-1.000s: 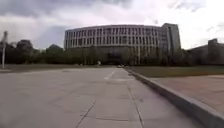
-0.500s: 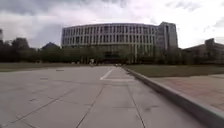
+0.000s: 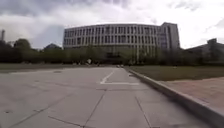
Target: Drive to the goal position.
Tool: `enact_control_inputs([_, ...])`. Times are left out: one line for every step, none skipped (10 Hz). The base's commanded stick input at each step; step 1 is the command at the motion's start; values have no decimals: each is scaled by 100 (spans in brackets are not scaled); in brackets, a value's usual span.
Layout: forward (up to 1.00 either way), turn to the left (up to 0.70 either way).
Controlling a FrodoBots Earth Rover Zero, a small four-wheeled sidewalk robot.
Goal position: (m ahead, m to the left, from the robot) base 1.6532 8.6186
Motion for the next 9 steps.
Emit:
enact_control_inputs([100, 0])
enact_control_inputs([100, 0])
enact_control_inputs([100, 0])
enact_control_inputs([100, 0])
enact_control_inputs([100, 0])
enact_control_inputs([100, 0])
enact_control_inputs([100, 0])
enact_control_inputs([100, 0])
enact_control_inputs([100, 0])
